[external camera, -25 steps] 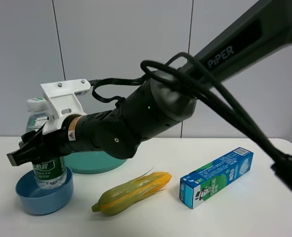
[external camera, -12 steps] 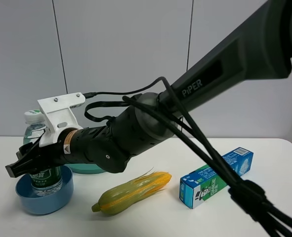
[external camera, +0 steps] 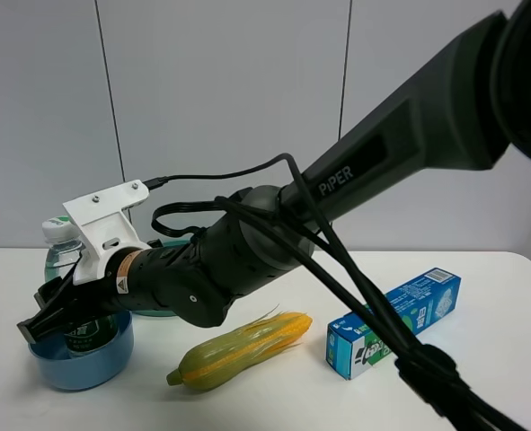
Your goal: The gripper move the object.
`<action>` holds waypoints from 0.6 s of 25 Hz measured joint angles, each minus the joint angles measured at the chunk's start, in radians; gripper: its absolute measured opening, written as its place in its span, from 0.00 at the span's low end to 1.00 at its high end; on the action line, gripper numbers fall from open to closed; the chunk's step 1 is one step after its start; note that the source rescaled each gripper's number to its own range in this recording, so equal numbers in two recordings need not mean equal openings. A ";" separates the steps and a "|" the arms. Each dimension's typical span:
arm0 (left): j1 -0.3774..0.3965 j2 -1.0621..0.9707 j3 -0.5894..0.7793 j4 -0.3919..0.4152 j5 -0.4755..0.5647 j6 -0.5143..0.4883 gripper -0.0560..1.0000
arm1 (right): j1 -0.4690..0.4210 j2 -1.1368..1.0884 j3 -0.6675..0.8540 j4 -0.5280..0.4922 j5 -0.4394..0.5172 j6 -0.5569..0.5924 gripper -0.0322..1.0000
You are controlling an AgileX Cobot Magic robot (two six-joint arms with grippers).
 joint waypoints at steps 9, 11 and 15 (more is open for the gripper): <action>0.000 0.000 0.000 0.000 0.000 0.000 1.00 | 0.000 -0.025 -0.013 0.042 -0.057 -0.007 0.50; 0.000 0.000 0.000 0.000 0.000 0.000 1.00 | 0.000 -0.057 -0.013 0.042 -0.040 -0.007 0.51; 0.000 0.000 0.000 0.000 0.000 0.000 1.00 | 0.000 -0.192 -0.013 0.040 0.041 -0.007 0.51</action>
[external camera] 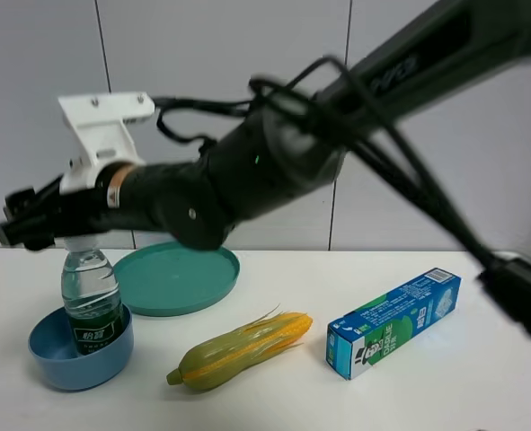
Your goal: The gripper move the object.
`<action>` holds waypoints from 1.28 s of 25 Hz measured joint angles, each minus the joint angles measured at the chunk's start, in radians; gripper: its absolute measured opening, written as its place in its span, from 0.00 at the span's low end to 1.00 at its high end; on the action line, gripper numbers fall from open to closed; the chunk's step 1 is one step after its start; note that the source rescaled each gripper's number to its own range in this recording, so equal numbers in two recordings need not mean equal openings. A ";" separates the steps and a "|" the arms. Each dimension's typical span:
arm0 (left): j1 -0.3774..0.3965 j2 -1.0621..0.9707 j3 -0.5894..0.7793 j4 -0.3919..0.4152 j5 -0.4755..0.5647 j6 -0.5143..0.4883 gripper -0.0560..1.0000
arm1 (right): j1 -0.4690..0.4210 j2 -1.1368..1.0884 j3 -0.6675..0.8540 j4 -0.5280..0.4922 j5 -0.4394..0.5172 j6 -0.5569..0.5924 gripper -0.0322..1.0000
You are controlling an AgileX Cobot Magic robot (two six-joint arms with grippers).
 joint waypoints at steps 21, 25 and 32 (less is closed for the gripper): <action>0.000 0.000 0.000 0.000 0.000 0.000 1.00 | 0.000 -0.856 0.000 -0.124 1.004 -0.088 0.68; 0.000 0.000 0.000 0.000 0.000 0.000 1.00 | 0.000 -0.949 0.028 -0.178 1.199 -0.086 0.68; 0.000 0.000 0.000 0.000 0.000 0.000 1.00 | -0.014 -1.188 0.359 -0.222 1.219 -0.078 0.68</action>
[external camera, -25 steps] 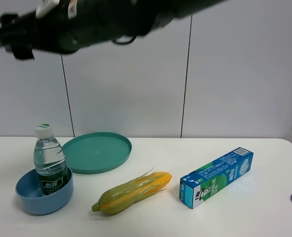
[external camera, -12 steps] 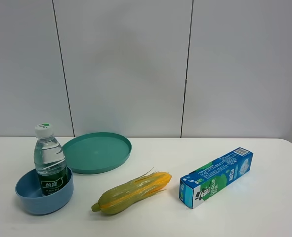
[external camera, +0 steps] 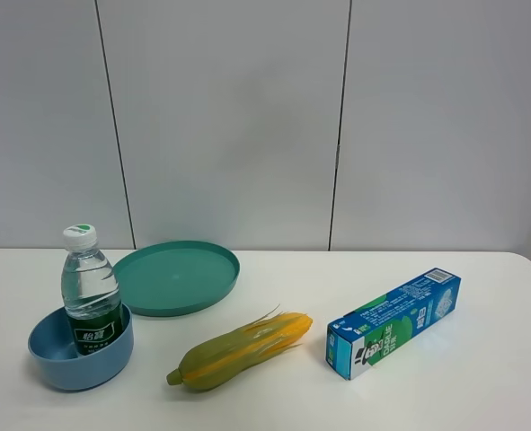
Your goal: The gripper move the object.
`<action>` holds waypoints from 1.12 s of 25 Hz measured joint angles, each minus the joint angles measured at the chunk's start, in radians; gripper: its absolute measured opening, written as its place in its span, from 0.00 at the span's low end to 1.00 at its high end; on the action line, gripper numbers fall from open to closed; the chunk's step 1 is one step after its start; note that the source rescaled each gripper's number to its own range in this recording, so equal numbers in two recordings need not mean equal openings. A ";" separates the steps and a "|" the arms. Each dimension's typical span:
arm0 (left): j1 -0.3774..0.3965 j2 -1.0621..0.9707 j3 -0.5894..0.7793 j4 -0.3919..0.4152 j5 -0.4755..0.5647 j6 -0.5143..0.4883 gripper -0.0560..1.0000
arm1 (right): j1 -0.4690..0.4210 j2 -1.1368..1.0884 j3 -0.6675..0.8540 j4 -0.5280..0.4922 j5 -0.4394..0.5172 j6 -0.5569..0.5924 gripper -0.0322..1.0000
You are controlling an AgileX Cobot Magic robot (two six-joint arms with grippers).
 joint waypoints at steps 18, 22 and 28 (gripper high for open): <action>0.000 0.000 0.000 0.000 0.000 0.000 1.00 | -0.557 -0.357 0.479 0.382 0.052 0.077 0.68; 0.000 0.000 0.000 0.000 0.000 0.000 1.00 | -0.655 -0.451 0.551 0.423 0.055 0.077 0.68; 0.000 0.000 0.000 0.000 0.000 0.000 1.00 | -0.810 -0.620 0.675 0.504 0.055 0.076 0.68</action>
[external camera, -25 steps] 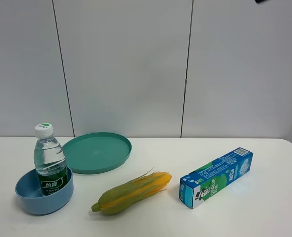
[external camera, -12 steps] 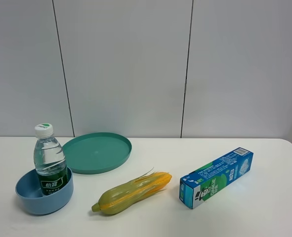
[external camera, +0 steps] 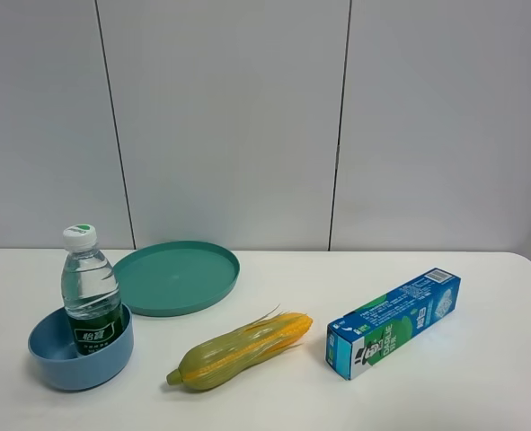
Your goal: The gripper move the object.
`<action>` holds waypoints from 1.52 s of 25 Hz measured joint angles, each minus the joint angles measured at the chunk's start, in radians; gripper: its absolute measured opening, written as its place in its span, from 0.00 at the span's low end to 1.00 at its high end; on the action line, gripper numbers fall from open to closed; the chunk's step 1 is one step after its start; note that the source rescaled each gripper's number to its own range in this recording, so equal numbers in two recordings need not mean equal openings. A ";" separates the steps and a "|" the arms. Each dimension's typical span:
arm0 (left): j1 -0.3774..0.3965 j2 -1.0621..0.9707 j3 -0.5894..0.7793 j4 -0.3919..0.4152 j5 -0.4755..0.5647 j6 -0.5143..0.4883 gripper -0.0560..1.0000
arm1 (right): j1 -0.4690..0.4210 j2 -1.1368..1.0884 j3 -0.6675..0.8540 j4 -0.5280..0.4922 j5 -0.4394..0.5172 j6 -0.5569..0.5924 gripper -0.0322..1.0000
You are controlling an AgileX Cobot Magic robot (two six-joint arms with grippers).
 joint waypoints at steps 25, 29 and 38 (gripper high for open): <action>0.000 0.000 0.000 0.000 0.000 0.000 1.00 | -0.085 -0.369 0.019 -0.022 0.188 -0.012 0.55; 0.000 0.000 0.000 0.000 0.000 0.000 1.00 | -0.085 -0.369 0.019 -0.029 0.189 -0.006 0.53; 0.000 0.000 0.000 0.000 0.000 0.000 1.00 | -0.085 -0.369 0.019 0.023 0.190 -0.076 0.66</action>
